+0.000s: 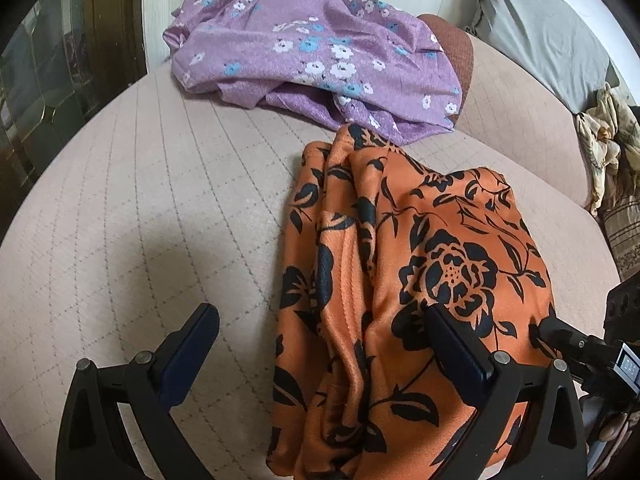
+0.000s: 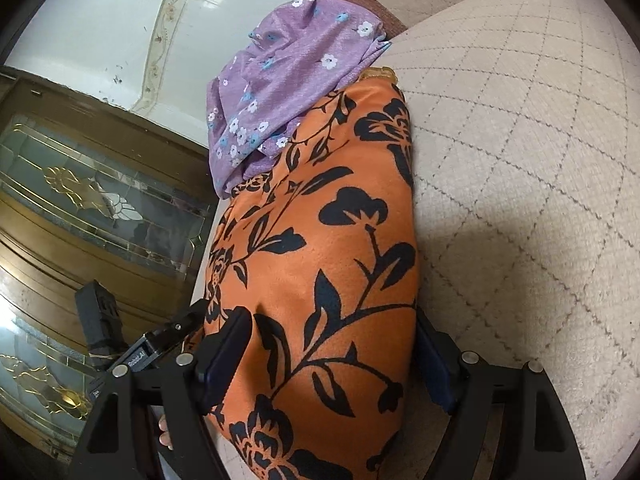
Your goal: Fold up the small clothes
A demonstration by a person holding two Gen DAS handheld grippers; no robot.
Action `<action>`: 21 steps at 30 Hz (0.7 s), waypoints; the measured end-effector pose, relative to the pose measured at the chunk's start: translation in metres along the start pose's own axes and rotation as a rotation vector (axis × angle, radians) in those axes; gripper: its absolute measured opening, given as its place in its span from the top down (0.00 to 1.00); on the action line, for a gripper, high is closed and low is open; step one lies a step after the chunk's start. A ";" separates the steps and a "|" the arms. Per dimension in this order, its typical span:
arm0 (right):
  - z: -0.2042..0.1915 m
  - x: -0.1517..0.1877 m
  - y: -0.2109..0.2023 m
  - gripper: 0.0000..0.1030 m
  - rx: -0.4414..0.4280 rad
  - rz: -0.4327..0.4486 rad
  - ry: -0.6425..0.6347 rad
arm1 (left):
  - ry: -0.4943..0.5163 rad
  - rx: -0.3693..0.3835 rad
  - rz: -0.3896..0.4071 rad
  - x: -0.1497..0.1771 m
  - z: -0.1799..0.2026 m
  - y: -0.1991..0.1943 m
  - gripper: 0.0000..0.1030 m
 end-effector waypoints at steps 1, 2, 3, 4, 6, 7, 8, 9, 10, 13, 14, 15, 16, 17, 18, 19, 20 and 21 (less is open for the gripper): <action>0.001 -0.001 0.000 0.22 0.000 -0.001 0.000 | -0.003 0.003 -0.002 0.000 0.000 0.000 0.00; 0.001 -0.001 0.000 0.22 0.002 -0.002 0.000 | -0.006 0.006 -0.004 0.000 0.000 0.000 0.00; 0.000 -0.002 0.001 0.21 0.005 -0.002 0.000 | -0.011 0.013 -0.009 0.000 -0.001 0.000 0.00; 0.000 -0.002 0.001 0.21 0.007 -0.002 -0.001 | -0.019 0.026 -0.016 0.001 -0.001 0.001 0.00; -0.002 -0.003 0.005 0.21 0.030 0.002 -0.021 | -0.045 0.076 -0.036 0.000 -0.003 0.001 0.00; -0.004 -0.002 0.006 0.21 0.042 0.005 -0.034 | -0.068 0.124 -0.046 -0.001 -0.005 -0.001 0.00; -0.007 -0.001 0.008 0.21 0.061 0.016 -0.064 | -0.091 0.166 -0.045 -0.002 -0.008 -0.003 0.00; -0.008 0.001 0.009 0.21 0.075 0.025 -0.092 | -0.133 0.226 -0.034 -0.006 -0.013 -0.008 0.00; -0.010 0.003 0.010 0.21 0.086 0.036 -0.119 | -0.164 0.264 -0.026 -0.008 -0.018 -0.011 0.00; -0.012 0.006 0.011 0.21 0.097 0.062 -0.165 | -0.306 0.410 -0.037 -0.013 -0.039 -0.015 0.00; -0.011 0.006 0.011 0.21 0.090 0.064 -0.161 | -0.349 0.445 -0.051 -0.013 -0.045 -0.014 0.00; -0.011 0.006 0.010 0.21 0.085 0.069 -0.164 | -0.394 0.473 -0.070 -0.012 -0.052 -0.011 0.00; -0.011 0.006 0.010 0.22 0.084 0.073 -0.170 | -0.415 0.473 -0.084 -0.010 -0.055 -0.009 0.00; -0.011 0.007 0.010 0.22 0.085 0.080 -0.179 | -0.432 0.468 -0.098 -0.009 -0.058 -0.006 0.01; -0.012 0.007 0.011 0.22 0.086 0.083 -0.182 | -0.450 0.472 -0.113 -0.007 -0.061 -0.003 0.01; -0.010 0.008 0.008 0.22 0.084 0.084 -0.182 | -0.470 0.485 -0.136 -0.004 -0.062 0.000 0.01; -0.010 0.008 0.006 0.22 0.081 0.085 -0.181 | -0.483 0.501 -0.156 -0.003 -0.061 0.004 0.01; -0.009 0.008 0.006 0.22 0.079 0.087 -0.181 | -0.488 0.519 -0.181 0.000 -0.058 0.006 0.01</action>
Point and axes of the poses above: each gripper's, at about its wrist camera, not at the fingertips, and y roughly the way its jaws point, z to its right, x to its underside, the point moved 4 cm from there along y, roughly the way its jaws point, and after that the axes turned 5 degrees about z, right-handed, at the moved point
